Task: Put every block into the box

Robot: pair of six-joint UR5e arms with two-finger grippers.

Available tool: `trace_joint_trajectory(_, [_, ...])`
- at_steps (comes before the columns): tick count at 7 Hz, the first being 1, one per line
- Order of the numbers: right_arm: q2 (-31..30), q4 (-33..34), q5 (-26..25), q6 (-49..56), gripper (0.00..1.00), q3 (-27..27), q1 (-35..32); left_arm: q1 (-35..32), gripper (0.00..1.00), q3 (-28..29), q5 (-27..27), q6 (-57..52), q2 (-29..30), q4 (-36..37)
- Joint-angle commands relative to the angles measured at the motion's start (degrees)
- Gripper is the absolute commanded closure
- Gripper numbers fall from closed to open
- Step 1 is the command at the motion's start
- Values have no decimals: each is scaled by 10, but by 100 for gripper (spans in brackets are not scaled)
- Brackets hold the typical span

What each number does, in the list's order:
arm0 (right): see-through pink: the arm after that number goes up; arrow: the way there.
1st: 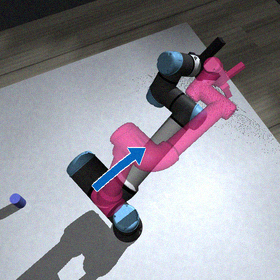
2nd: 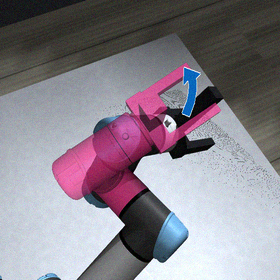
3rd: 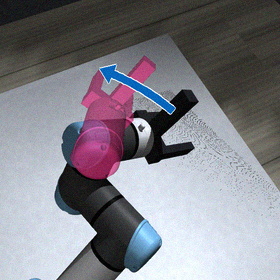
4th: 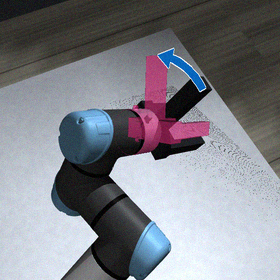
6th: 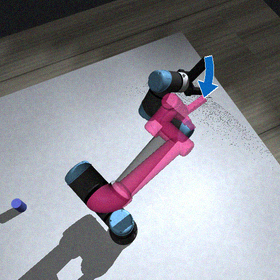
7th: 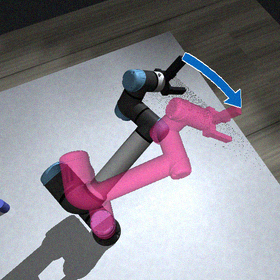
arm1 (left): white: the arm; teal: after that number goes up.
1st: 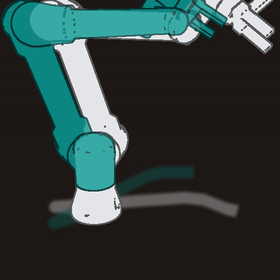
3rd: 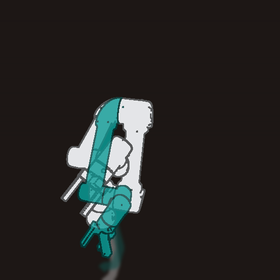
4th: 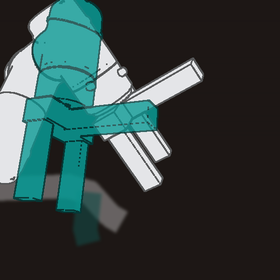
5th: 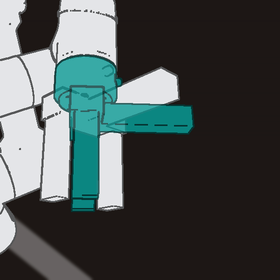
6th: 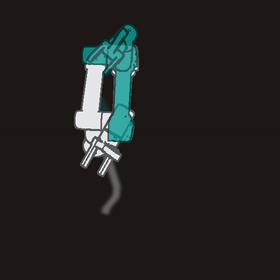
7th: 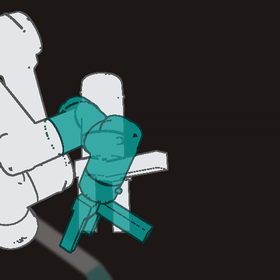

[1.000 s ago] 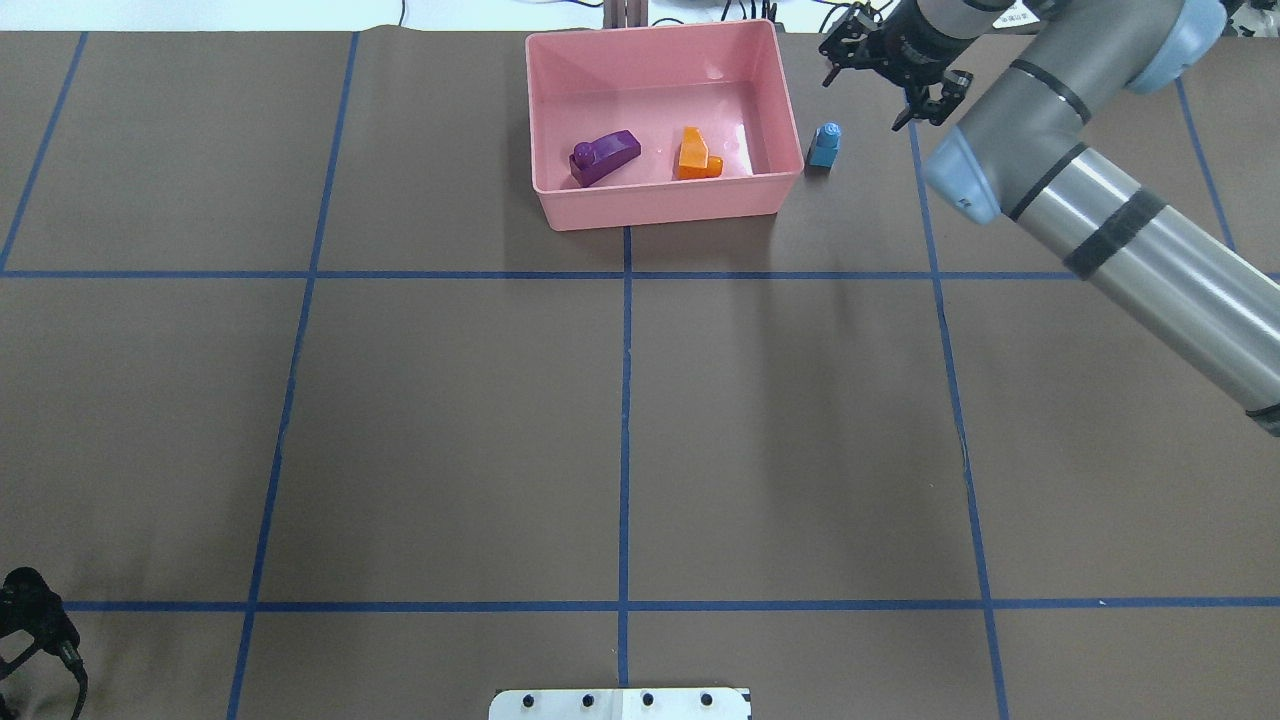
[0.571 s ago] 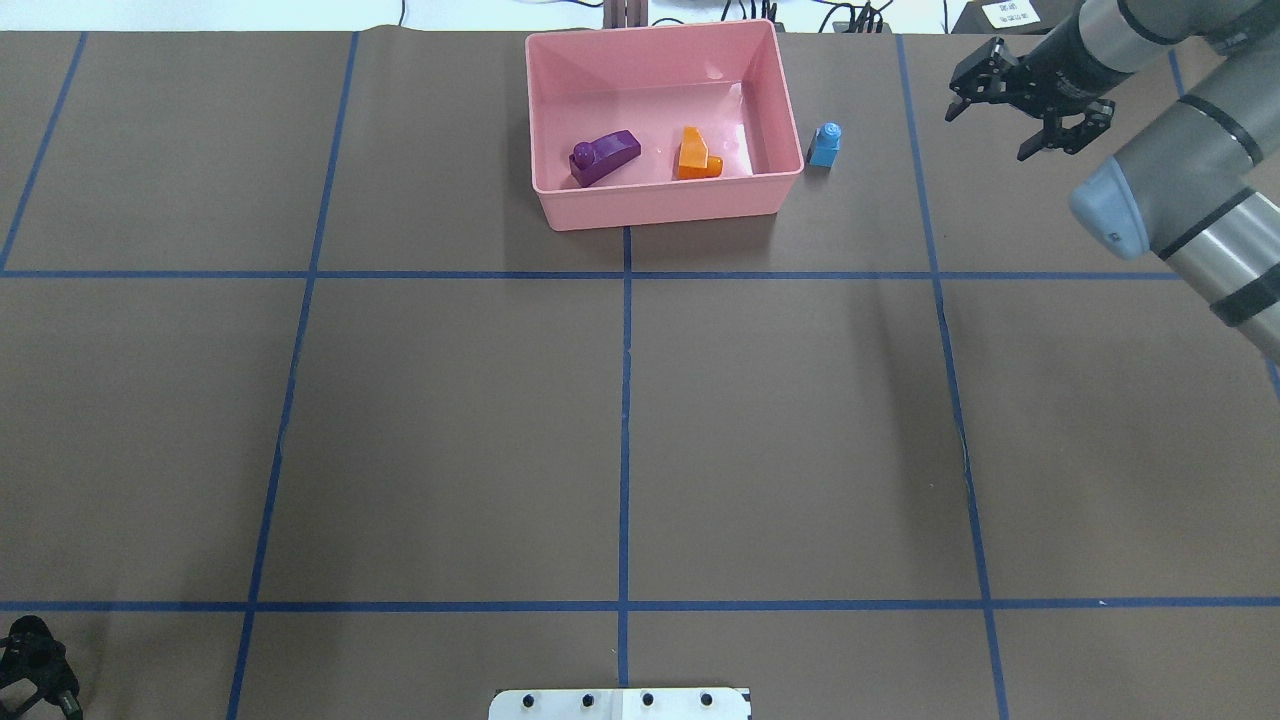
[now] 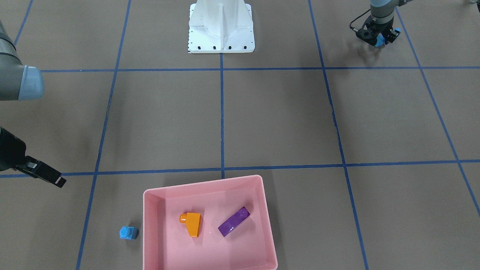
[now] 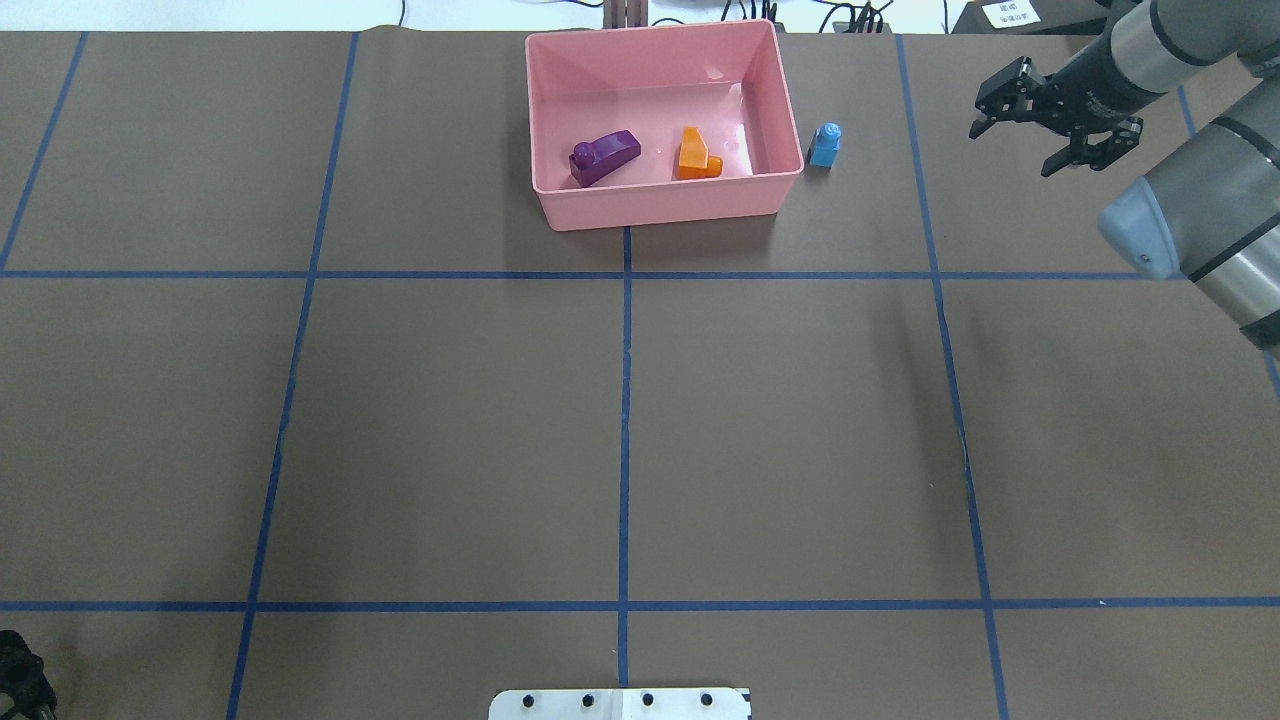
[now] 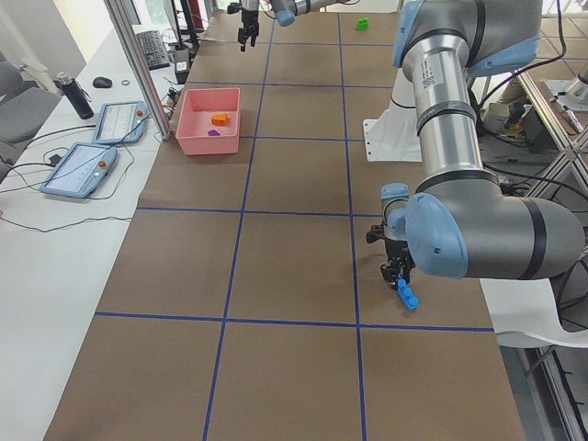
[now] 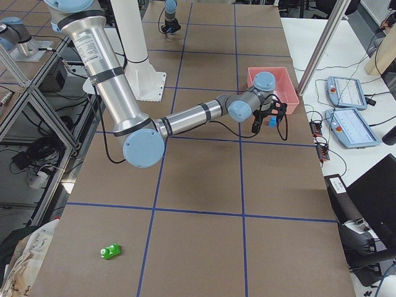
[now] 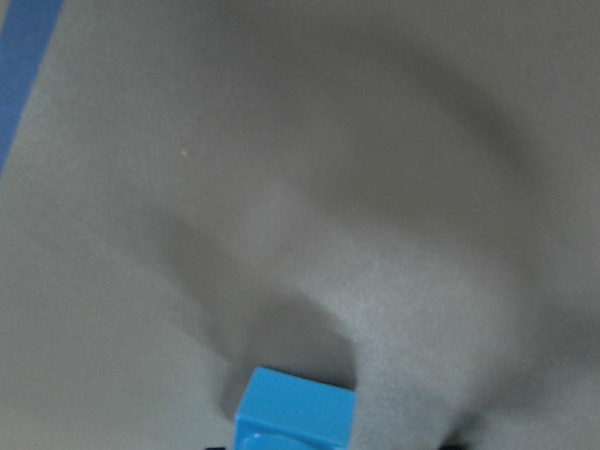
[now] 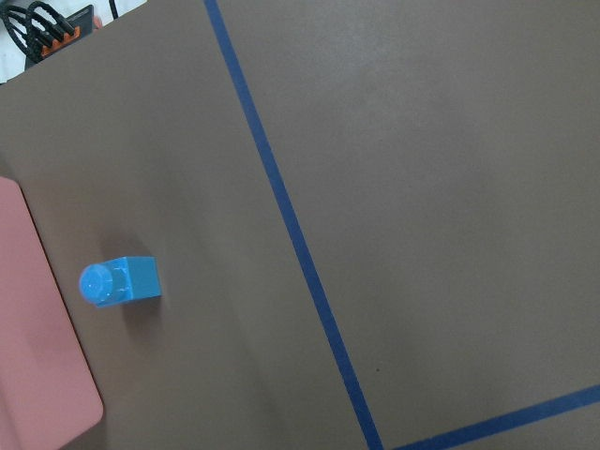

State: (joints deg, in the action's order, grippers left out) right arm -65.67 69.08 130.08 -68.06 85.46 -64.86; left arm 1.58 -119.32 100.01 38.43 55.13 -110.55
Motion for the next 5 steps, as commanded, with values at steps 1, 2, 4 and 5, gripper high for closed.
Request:
trace_joint_trajectory(1, [-12, 0, 0, -1, 0, 15, 0, -40, 100, -59, 10, 2, -32, 2])
trace_joint_trajectory(2, [-40, -1, 3, 1, 0, 37, -2, -96, 100, -73, 12, 5, -13, 2])
trace_joint_trajectory(4, [-147, -2, 4, 70, 0, 108, -11, -199, 100, -69, 53, 6, 120, 7])
trace_joint_trajectory(5, [-206, -4, 4, 125, 0, 130, -22, -251, 100, -65, 64, 6, 205, 50])
